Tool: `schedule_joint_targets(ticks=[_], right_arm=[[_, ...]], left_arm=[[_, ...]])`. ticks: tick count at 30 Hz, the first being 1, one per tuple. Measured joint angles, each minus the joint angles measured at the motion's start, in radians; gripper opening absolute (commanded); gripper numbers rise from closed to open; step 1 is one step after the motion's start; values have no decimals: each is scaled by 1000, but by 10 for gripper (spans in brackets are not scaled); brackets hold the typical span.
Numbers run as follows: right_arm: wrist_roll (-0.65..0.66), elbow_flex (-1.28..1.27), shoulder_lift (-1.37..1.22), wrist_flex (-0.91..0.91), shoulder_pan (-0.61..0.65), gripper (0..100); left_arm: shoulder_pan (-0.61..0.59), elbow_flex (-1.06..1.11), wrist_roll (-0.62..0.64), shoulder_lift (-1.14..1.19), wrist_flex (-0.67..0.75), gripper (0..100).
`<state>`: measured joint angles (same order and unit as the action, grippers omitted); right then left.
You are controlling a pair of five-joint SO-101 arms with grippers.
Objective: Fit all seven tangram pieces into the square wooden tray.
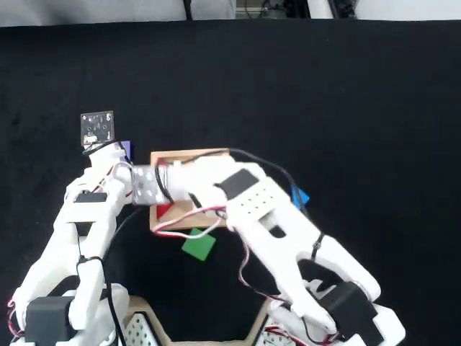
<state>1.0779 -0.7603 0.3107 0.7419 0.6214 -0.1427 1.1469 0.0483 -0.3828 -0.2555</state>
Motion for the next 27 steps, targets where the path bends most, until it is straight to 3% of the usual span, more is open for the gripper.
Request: schedule_joint_targets(ticks=[4,19,24,27], right_arm=[[58,-101,44,-86,-3,11],[72,-259,189,-95,-54,16],[72,-301,229,-95,-55,152],[46,-316,235,-86,-64,178]], left_arm=[[2,0,0,0,0,54],[2,0,0,0,0,54],[2,0,0,0,0,54],[2,0,0,0,0,54]])
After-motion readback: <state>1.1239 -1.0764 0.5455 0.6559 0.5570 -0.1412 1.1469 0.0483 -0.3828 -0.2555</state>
